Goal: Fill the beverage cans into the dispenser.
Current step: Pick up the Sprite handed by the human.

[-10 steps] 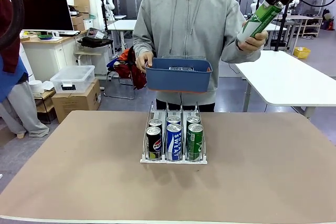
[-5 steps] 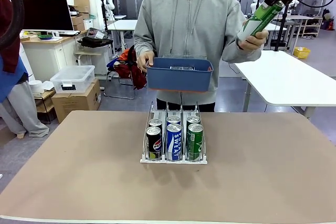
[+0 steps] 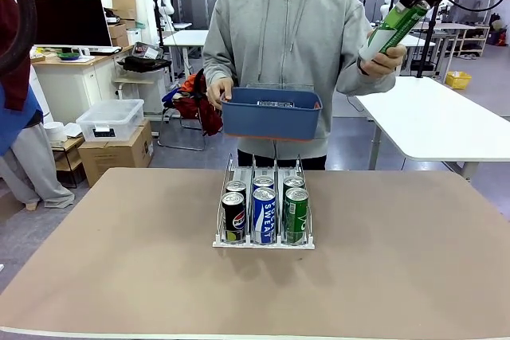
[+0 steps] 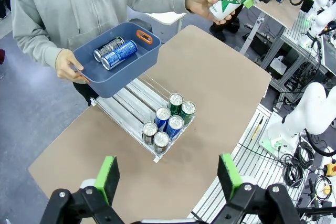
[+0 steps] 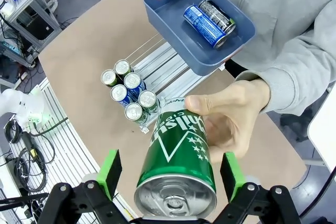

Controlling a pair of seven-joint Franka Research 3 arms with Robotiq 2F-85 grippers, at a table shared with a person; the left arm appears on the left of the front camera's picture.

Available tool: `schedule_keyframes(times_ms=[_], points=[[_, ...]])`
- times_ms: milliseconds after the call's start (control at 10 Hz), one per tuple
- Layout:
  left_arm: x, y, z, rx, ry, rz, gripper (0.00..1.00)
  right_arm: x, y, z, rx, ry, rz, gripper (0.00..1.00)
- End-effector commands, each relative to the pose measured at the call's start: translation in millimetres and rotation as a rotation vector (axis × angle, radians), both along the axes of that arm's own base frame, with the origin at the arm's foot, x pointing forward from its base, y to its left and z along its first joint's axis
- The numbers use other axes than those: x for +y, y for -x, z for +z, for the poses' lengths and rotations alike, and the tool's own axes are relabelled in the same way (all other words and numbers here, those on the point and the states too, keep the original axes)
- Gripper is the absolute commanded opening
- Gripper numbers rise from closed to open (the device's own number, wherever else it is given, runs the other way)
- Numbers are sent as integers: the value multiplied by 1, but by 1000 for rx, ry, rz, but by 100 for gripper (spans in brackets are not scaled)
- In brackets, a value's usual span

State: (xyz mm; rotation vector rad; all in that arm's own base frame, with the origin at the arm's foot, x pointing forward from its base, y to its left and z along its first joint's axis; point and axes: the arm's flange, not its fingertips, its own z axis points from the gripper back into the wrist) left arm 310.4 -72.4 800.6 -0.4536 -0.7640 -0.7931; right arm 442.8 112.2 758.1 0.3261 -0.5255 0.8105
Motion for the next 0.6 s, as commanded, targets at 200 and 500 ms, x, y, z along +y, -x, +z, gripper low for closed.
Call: schedule_keyframes(times_ms=[200,500], points=[[1,0,-2,4,0,2,100,1,1,2,-23,-4,-32,40],[1,0,-2,4,0,2,100,-1,3,2,-20,-11,-55,0]])
